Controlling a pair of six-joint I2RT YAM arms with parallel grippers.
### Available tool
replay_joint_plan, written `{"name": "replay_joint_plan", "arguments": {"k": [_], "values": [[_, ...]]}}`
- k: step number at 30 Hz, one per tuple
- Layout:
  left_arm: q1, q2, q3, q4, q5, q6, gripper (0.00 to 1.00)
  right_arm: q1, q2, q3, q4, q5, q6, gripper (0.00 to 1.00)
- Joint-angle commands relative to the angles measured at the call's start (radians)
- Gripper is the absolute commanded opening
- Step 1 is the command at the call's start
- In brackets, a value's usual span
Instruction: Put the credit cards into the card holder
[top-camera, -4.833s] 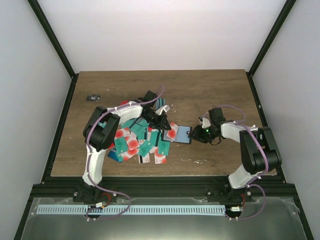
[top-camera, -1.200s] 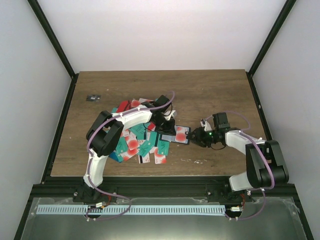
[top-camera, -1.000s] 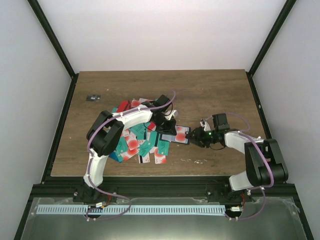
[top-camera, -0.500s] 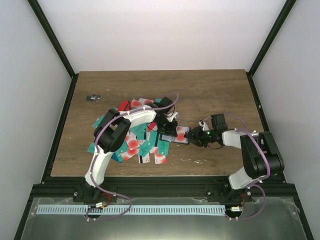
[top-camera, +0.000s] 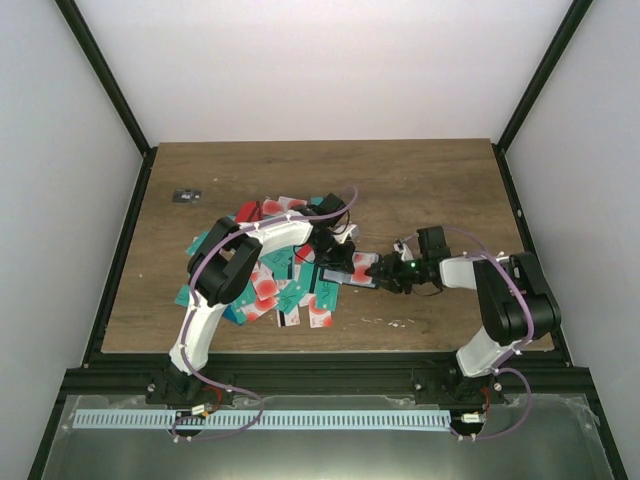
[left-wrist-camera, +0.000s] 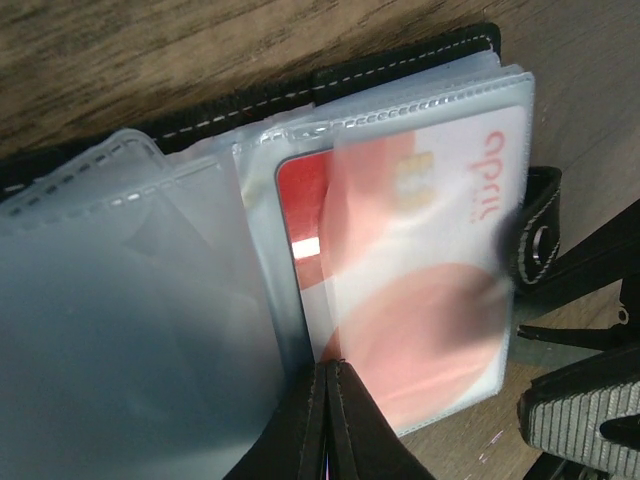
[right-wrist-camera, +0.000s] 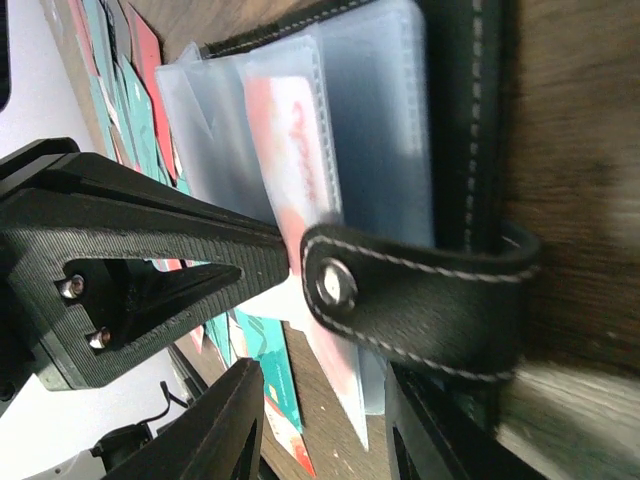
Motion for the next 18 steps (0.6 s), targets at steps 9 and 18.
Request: {"name": "replay_joint_plan", "arguments": {"k": [9,18], "values": [[-0.001,-0.017,0.023,-0.031,-0.020,0.007,0.04,0.051,0.034,0.084,0.009,-0.011,-0.004,0.36],[0.054,-0.173,-0.004,-0.049,-0.062,-0.036,0.13,0.102,0.060,0.195,-0.104,0.038,-0.040,0.36]]}}
